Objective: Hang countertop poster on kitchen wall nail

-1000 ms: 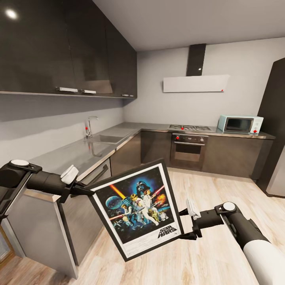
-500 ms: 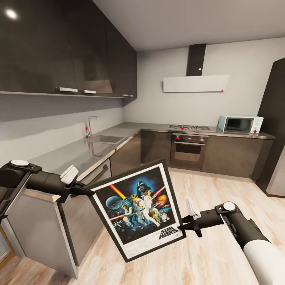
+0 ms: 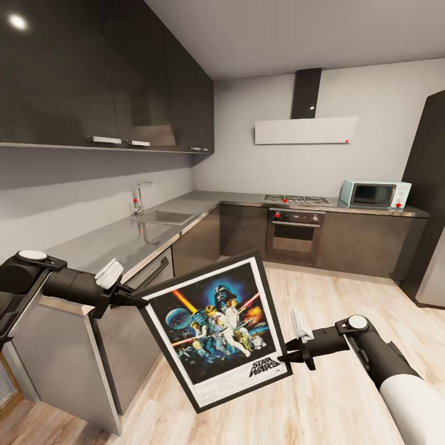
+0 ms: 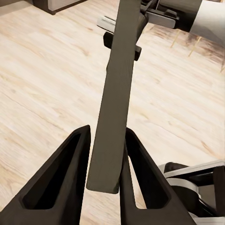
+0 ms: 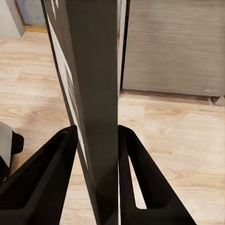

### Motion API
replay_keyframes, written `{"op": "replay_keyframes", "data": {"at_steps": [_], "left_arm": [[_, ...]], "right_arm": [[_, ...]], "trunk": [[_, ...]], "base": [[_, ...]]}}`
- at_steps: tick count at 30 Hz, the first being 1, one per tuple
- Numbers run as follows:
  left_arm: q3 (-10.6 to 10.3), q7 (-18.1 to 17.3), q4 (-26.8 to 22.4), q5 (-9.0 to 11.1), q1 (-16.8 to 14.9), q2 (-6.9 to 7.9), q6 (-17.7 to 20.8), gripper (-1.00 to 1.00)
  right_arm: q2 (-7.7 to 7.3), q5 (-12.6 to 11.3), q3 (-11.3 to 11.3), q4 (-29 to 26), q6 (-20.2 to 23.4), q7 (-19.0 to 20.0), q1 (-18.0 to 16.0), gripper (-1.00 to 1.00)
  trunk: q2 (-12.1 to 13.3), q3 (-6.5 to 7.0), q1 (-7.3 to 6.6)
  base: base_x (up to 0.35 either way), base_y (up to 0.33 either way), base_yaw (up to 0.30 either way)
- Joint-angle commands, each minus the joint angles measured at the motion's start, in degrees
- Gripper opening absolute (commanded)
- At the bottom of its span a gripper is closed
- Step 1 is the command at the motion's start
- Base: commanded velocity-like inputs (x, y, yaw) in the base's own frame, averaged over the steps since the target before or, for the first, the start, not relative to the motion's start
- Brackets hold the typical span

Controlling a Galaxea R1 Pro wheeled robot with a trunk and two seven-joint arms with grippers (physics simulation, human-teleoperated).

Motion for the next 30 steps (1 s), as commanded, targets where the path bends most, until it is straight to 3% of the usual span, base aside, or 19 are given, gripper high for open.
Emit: {"op": "replay_keyframes", "data": {"at_steps": [1,2,11,17,22,30], "left_arm": [[0.8,-0.1,0.1,-1.2,-0.1,0.02,1.0,-1.00],[1.0,-0.1,0.1,-1.2,-0.1,0.00,1.1,1.00],[2.7,-0.1,0.2,-1.3,-0.1,0.13,1.1,1.00],[5.8,-0.1,0.2,-1.4,-0.1,0.41,1.1,1.00],[9.0,-0.1,0.4,-1.4,-0.1,2.52,1.1,1.00],[10.6,-0.1,1.1,-1.5,-0.1,4.48,1.1,1.00]], "right_arm": [[0.05,0.1,0.1,-0.1,-0.5,0.4,0.0,-1.00],[0.06,0.1,0.1,0.0,-0.4,0.3,0.0,-1.00],[0.11,0.1,0.1,-0.1,-0.4,0.3,0.0,-1.00],[0.11,0.2,0.1,0.0,-0.4,0.2,0.0,-1.00],[0.11,0.2,0.1,0.1,-0.5,0.2,0.0,-1.00],[0.11,0.2,0.0,0.2,-0.4,0.1,0.0,-1.00]], "trunk": [[0.0,-0.07,0.00],[0.0,-0.07,0.00],[0.0,-0.07,0.00],[0.0,-0.07,0.00],[0.0,-0.07,0.00],[0.0,-0.07,0.00]], "base": [[0.000,0.000,0.000],[0.000,0.000,0.000],[0.000,0.000,0.000],[0.000,0.000,0.000],[0.000,0.000,0.000],[0.000,0.000,0.000]]}}
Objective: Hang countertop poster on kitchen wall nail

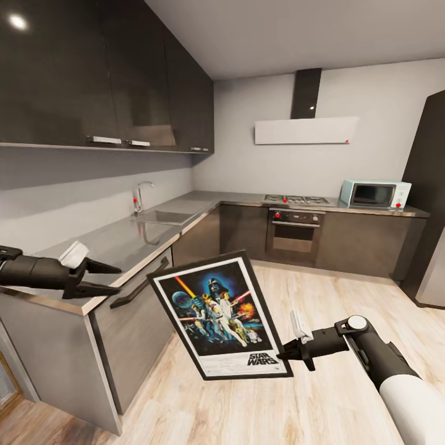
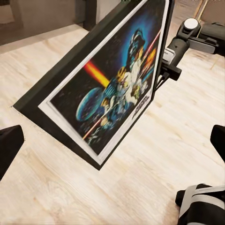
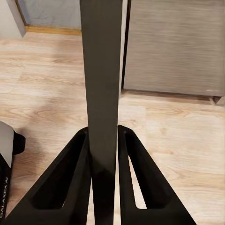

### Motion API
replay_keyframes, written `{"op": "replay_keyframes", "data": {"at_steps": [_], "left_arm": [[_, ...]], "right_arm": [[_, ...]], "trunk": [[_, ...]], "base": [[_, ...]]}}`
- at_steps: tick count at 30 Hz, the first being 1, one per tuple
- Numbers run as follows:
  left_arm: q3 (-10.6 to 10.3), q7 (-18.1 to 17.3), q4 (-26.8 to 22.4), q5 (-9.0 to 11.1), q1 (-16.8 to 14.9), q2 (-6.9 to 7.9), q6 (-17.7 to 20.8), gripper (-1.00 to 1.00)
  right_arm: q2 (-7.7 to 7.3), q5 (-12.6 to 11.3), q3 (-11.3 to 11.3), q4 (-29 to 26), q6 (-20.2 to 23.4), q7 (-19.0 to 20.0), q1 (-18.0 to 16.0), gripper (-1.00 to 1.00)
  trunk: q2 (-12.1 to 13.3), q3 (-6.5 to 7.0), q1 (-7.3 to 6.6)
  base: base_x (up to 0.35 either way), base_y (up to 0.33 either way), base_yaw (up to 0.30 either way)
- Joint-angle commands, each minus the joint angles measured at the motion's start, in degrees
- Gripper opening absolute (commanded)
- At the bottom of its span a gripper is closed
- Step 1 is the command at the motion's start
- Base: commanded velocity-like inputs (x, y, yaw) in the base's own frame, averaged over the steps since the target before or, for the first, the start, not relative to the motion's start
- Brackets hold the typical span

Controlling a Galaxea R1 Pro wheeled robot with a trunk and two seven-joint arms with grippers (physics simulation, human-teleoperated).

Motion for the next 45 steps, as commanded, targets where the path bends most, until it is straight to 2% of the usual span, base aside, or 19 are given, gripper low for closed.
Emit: {"op": "replay_keyframes", "data": {"at_steps": [1,8,11,15,19,20,22,24,27,28,29,30,32,33,37,39,41,44,45], "left_arm": [[0.6,-0.2,0.0,0.1,0.0,0.42,0.6,1.00],[5.7,-0.2,1.2,0.1,0.0,1.68,0.6,1.00],[6.1,-0.2,2.9,0.1,0.0,1.66,0.6,1.00],[6.4,-0.2,7.7,0.2,0.0,1.44,0.0,1.00],[6.4,-0.2,10.1,0.2,0.0,0.44,-2.0,1.00],[6.4,-0.1,12.0,0.2,0.1,-1.24,-2.9,1.00],[6.4,-0.1,13.4,0.2,0.1,-2.51,-3.3,1.00],[6.4,0.0,16.0,0.2,0.1,-4.42,-4.5,1.00],[6.4,0.1,19.2,0.2,0.2,-7.36,-8.1,1.00],[6.4,0.2,19.8,0.2,0.2,-8.46,-9.2,1.00],[6.5,0.3,20.7,0.2,0.3,-10.69,-11.0,1.00],[6.5,0.6,21.0,0.2,0.3,-11.70,-11.7,1.00],[6.5,1.8,21.4,0.2,0.5,-13.29,-12.7,1.00],[6.5,4.5,21.8,0.2,1.4,-14.72,-14.2,1.00],[6.8,8.1,22.2,1.0,3.4,-15.86,-17.5,1.00],[7.9,9.3,23.4,4.4,5.6,-17.20,-20.3,1.00],[10.2,11.3,26.2,8.6,7.8,-19.06,-24.6,1.00],[11.8,13.9,29.7,11.3,9.6,-20.59,-31.2,1.00],[13.7,15.7,38.4,15.4,11.0,-21.46,-39.0,1.00]], "right_arm": [[0.00,0.2,0.0,0.0,-0.4,0.1,0.0,-1.00],[0.00,0.3,-0.1,0.0,-0.4,0.0,0.0,-1.00],[0.00,0.3,-0.1,0.1,-0.4,-0.1,0.0,-1.00],[0.00,0.3,-0.2,0.1,-0.4,-1.5,0.0,-1.00],[0.00,0.3,-0.3,0.2,-0.3,-2.6,0.0,-1.00],[0.00,-0.1,-1.2,0.2,-0.3,-3.0,0.0,-1.00],[0.00,-0.5,-2.3,0.2,-0.3,-3.1,0.0,-1.00],[0.00,-1.3,-3.8,0.2,-0.2,-3.1,0.0,-1.00],[-0.05,-2.5,-4.9,0.2,-0.1,-3.1,0.0,-1.00],[-0.08,-3.0,-5.1,0.2,0.0,-3.1,0.0,-1.00],[-0.13,-4.0,-5.4,0.2,0.0,-3.1,0.0,-1.00],[-0.16,-4.5,-5.6,0.2,0.0,-3.0,0.0,-1.00],[-0.23,-5.5,-5.9,0.1,0.1,-3.0,0.0,-1.00],[-0.38,-6.6,-6.3,0.1,0.2,-3.0,0.0,-1.00],[-0.65,-7.9,-7.0,0.1,0.3,-3.0,0.0,-1.00],[-0.73,-8.4,-8.2,0.1,0.3,-2.9,0.0,-1.00],[-0.72,-8.7,-8.8,0.2,0.3,-2.9,0.0,-1.00],[-0.73,-8.8,-9.1,0.2,0.3,-2.9,0.0,-1.00],[-0.72,-8.8,-9.3,0.3,0.3,-2.9,0.0,-1.00]], "trunk": [[0.0,-0.07,0.00],[0.0,-0.07,0.00],[0.0,-0.07,0.00],[0.0,-0.07,0.00],[0.0,-0.07,0.00],[0.0,-0.07,0.00],[0.0,-0.07,0.00],[0.0,-0.07,0.00],[0.0,-0.07,0.00],[0.0,-0.07,0.00],[0.0,-0.07,0.00],[0.0,-0.07,0.00],[0.0,-0.07,0.00],[0.0,-0.07,0.00],[0.0,-0.07,0.00],[0.0,-0.07,0.00],[0.0,-0.07,0.00],[0.0,-0.07,0.00],[0.0,-0.07,0.00]], "base": [[0.000,0.000,0.000],[0.000,0.000,0.000],[0.000,0.000,0.000],[0.000,0.000,0.000],[0.000,0.000,0.000],[0.000,0.000,0.000],[0.000,0.000,0.000],[0.000,0.000,0.000],[0.000,0.000,0.000],[0.000,0.000,0.000],[0.000,0.000,0.000],[0.000,0.000,0.000],[0.000,0.000,0.000],[0.000,0.000,0.000],[0.000,0.000,0.000],[0.000,0.000,0.000],[0.000,0.000,0.000],[0.000,0.000,0.000],[0.000,0.000,0.000]]}}
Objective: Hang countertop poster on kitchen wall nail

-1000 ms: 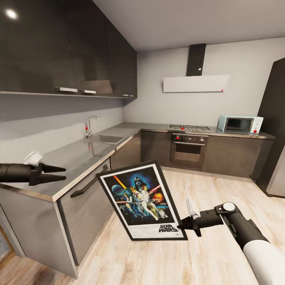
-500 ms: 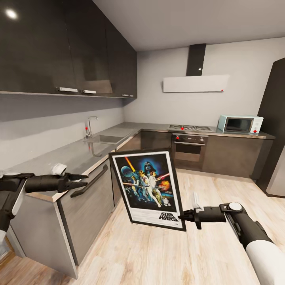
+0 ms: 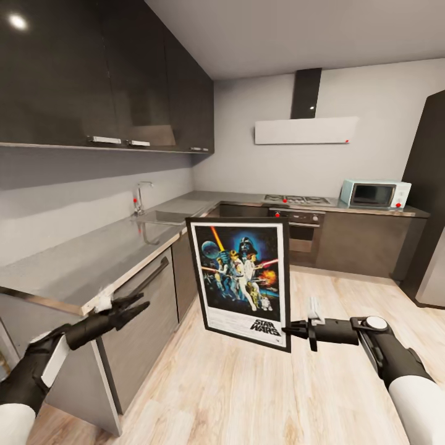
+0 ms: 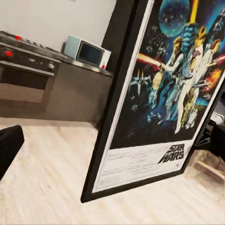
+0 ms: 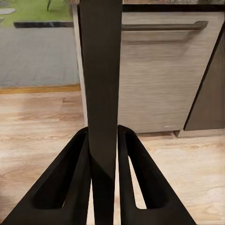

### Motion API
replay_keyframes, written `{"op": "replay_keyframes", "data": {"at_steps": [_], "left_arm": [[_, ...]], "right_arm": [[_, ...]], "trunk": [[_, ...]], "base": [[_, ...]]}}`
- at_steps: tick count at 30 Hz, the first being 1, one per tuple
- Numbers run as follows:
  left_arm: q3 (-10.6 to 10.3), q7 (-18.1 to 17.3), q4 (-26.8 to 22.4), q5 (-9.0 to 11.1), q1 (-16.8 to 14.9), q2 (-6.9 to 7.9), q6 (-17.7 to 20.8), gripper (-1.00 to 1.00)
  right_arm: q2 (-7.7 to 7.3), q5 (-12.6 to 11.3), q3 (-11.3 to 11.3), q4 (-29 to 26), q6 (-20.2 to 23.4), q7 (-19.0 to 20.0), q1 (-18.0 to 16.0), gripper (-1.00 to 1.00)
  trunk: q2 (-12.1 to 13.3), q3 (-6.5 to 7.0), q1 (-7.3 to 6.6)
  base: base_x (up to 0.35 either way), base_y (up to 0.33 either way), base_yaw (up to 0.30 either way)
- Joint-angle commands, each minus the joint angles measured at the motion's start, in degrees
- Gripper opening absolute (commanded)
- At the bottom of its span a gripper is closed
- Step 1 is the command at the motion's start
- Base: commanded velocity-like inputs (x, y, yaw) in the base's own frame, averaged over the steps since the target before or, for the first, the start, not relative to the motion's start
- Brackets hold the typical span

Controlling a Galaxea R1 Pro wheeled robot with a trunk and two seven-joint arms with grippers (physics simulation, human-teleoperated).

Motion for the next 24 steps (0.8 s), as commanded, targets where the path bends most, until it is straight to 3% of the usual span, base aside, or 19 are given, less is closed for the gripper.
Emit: {"op": "replay_keyframes", "data": {"at_steps": [1,2,3,4,6,13,19,24], "left_arm": [[0.9,0.0,4.8,1.6,0.2,-0.11,-1.7,1.00],[1.3,0.1,6.4,2.1,0.2,-0.14,-2.9,1.00],[2.3,0.2,13.7,3.6,0.4,-0.28,-8.5,1.00],[2.5,0.3,17.4,4.0,0.4,-0.56,-10.9,1.00],[2.7,0.3,20.9,4.4,0.4,-0.80,-12.8,1.00],[3.0,-0.1,32.3,9.4,0.4,-0.93,-16.8,1.00],[3.0,-0.2,34.4,10.3,0.4,-0.44,-17.1,1.00],[2.9,-0.2,35.0,10.5,0.4,1.23,-17.1,1.00]], "right_arm": [[0.04,0.4,-0.2,0.0,-0.4,0.2,0.0,-1.00],[0.05,0.4,-0.3,0.0,-0.4,0.2,0.0,-1.00],[0.06,0.4,-0.2,0.0,-0.4,0.2,0.0,-1.00],[0.06,0.4,-0.2,0.1,-0.4,0.2,0.0,-1.00],[0.06,0.4,-0.2,0.3,-0.4,0.2,0.0,-1.00],[0.07,0.2,-0.3,1.7,-0.4,0.2,0.0,-1.00],[0.12,0.2,-0.3,1.9,-0.3,0.1,0.0,-1.00],[0.15,0.1,-0.3,1.9,-0.2,0.1,0.0,-1.00]], "trunk": [[0.0,-0.05,0.00],[0.0,-0.05,0.00],[0.0,-0.05,0.00],[0.0,-0.05,0.00],[0.0,-0.05,0.00],[0.0,-0.05,0.00],[0.0,-0.05,0.00],[0.0,-0.05,0.00]], "base": [[0.000,0.000,0.000],[0.000,0.000,0.000],[0.000,0.000,0.000],[0.000,0.000,0.000],[0.000,0.000,0.000],[0.000,0.000,0.027],[0.000,0.000,0.223],[0.000,0.000,0.279]]}}
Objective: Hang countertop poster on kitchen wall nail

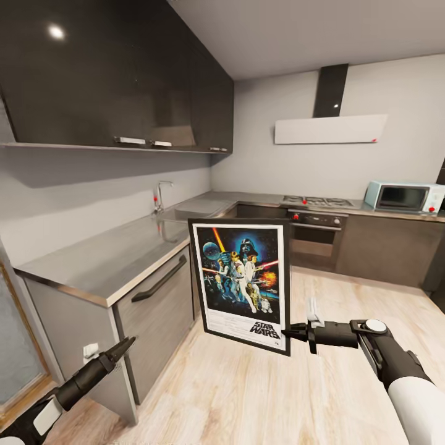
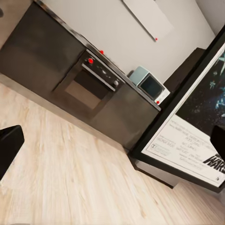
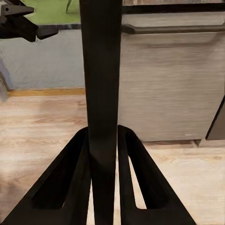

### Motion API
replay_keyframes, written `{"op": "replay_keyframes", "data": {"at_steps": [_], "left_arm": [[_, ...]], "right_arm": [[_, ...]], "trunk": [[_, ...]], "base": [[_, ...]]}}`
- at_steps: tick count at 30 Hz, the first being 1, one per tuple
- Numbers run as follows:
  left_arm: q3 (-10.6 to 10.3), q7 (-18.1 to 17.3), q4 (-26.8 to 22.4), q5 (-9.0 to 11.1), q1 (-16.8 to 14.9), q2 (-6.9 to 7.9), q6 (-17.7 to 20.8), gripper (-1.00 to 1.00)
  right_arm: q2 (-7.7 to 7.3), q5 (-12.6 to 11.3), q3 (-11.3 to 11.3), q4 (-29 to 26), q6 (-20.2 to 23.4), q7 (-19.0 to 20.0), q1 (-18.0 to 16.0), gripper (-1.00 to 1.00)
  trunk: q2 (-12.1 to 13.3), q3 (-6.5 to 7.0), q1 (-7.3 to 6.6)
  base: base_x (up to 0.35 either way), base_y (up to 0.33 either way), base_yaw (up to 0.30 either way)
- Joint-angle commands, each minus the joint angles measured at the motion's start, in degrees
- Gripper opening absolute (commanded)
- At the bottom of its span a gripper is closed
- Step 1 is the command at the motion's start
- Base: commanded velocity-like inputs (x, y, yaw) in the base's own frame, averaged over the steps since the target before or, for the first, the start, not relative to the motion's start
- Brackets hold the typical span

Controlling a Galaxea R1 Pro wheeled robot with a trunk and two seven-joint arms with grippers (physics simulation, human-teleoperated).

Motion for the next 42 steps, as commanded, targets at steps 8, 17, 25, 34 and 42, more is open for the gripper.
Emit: {"op": "replay_keyframes", "data": {"at_steps": [8,17,25,34,42], "left_arm": [[-0.2,0.0,0.3,0.2,-0.1,0.46,-0.4,1.00],[-0.3,0.1,0.1,0.2,-0.1,0.47,-0.3,1.00],[-0.3,0.1,0.0,0.2,-0.1,0.49,-0.3,1.00],[-0.3,0.1,0.0,0.2,-0.1,0.50,-0.2,1.00],[-0.3,0.1,0.0,0.2,-0.1,0.52,-0.1,1.00]], "right_arm": [[0.03,0.4,-0.3,0.0,-0.4,0.3,0.0,-1.00],[0.09,0.4,-0.3,0.0,-0.2,0.4,0.0,-1.00],[0.05,0.3,-0.3,-0.1,3.8,0.4,0.0,-1.00],[0.05,0.3,-0.3,-0.1,3.9,0.4,0.0,-1.00],[0.09,0.2,-0.3,-0.1,3.9,0.4,0.0,-1.00]], "trunk": [[0.0,-0.07,0.00],[0.0,-0.32,0.00],[2.4,0.05,-1.32],[6.0,0.83,-3.30],[9.2,1.52,-5.05]], "base": [[0.000,0.000,0.209],[0.000,0.000,0.011],[0.000,0.000,0.000],[0.000,0.000,0.000],[0.000,0.000,0.000]]}}
